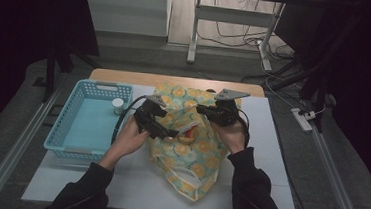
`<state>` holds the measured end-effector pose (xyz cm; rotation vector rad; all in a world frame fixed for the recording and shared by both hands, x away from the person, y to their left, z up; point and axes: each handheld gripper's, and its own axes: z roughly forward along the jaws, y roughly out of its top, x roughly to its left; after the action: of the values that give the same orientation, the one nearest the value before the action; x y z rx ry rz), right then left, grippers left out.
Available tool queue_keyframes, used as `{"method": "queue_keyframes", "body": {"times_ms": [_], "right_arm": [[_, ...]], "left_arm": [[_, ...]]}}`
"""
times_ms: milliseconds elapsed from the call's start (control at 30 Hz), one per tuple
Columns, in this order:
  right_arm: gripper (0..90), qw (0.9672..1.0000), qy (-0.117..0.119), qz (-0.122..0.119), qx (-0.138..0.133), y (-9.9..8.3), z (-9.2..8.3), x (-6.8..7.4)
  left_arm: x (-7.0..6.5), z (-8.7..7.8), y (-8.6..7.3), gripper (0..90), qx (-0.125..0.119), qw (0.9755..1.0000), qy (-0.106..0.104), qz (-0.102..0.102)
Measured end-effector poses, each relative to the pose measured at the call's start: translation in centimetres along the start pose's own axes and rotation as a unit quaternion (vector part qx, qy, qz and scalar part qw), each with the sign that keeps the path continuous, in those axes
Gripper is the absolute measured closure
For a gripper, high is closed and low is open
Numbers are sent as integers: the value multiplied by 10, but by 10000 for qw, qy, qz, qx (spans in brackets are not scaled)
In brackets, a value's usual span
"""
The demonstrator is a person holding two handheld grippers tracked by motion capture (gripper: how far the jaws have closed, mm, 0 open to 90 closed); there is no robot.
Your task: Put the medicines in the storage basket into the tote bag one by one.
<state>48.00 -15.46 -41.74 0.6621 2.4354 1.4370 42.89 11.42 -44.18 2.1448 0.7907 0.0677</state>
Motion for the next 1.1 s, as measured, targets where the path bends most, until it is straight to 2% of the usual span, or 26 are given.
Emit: {"method": "queue_keyframes", "body": {"times_ms": [367,567,767,1100], "right_arm": [[899,10000,9,-5,8,0,1,1],[899,10000,17,1,-7,0,0,1],[900,10000,13,-8,-3,0,1,1],[899,10000,8,1,-7,0,0,1]], "left_arm": [[17,-22,-13,0,-98,9993,321,-137],[27,-36,-21,0,-176,9981,541,-253],[40,-48,-30,0,-176,9967,671,-420],[59,-68,-44,2,-223,9916,1088,-659]]}}
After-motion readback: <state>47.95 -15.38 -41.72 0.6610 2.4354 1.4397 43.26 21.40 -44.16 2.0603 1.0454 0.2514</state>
